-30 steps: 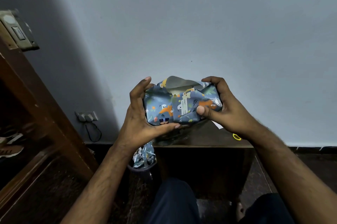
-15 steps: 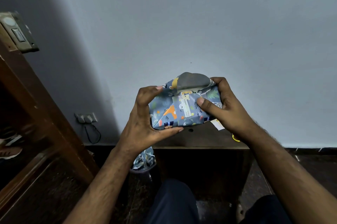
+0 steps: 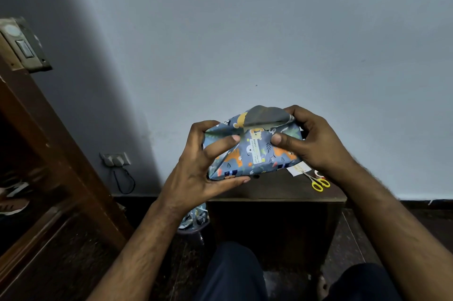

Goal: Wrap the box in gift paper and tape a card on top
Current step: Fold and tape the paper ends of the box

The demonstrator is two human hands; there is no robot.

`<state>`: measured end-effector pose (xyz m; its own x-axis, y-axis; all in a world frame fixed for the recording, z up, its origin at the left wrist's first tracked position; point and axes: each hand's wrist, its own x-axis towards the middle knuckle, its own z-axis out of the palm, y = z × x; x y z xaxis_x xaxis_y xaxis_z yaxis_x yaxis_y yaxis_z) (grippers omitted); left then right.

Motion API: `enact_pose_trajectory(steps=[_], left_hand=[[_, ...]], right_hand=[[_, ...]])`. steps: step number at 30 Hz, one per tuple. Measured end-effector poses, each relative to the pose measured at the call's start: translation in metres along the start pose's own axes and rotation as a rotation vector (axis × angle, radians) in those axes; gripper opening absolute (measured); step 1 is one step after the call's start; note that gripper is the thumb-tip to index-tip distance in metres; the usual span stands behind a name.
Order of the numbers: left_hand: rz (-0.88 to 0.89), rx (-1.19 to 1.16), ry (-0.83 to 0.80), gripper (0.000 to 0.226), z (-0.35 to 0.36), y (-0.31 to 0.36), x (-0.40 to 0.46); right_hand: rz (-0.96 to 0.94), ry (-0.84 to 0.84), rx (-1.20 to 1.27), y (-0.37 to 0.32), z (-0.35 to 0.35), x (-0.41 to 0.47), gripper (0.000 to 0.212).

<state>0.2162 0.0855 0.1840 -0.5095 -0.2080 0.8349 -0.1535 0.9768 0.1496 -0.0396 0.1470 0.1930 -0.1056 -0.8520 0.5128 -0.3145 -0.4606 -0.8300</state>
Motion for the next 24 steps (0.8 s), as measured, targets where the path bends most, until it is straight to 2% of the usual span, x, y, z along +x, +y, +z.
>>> enact_pose_trajectory(steps=[7, 13, 16, 24], left_hand=[[0.050, 0.143, -0.109, 0.044, 0.001, 0.002, 0.002], [0.010, 0.144, -0.123, 0.046, 0.000, 0.001, 0.002], [-0.019, 0.124, -0.103, 0.045, -0.002, 0.003, 0.003], [-0.064, 0.104, -0.056, 0.046, -0.003, 0.004, 0.004]], right_hand=[[-0.113, 0.021, -0.148, -0.006, -0.001, -0.001, 0.021], [-0.250, 0.067, -0.289, 0.001, 0.006, 0.002, 0.023], [-0.329, 0.101, -0.362, 0.001, 0.008, 0.000, 0.014], [-0.370, 0.149, -0.434, -0.008, 0.012, 0.000, 0.015]])
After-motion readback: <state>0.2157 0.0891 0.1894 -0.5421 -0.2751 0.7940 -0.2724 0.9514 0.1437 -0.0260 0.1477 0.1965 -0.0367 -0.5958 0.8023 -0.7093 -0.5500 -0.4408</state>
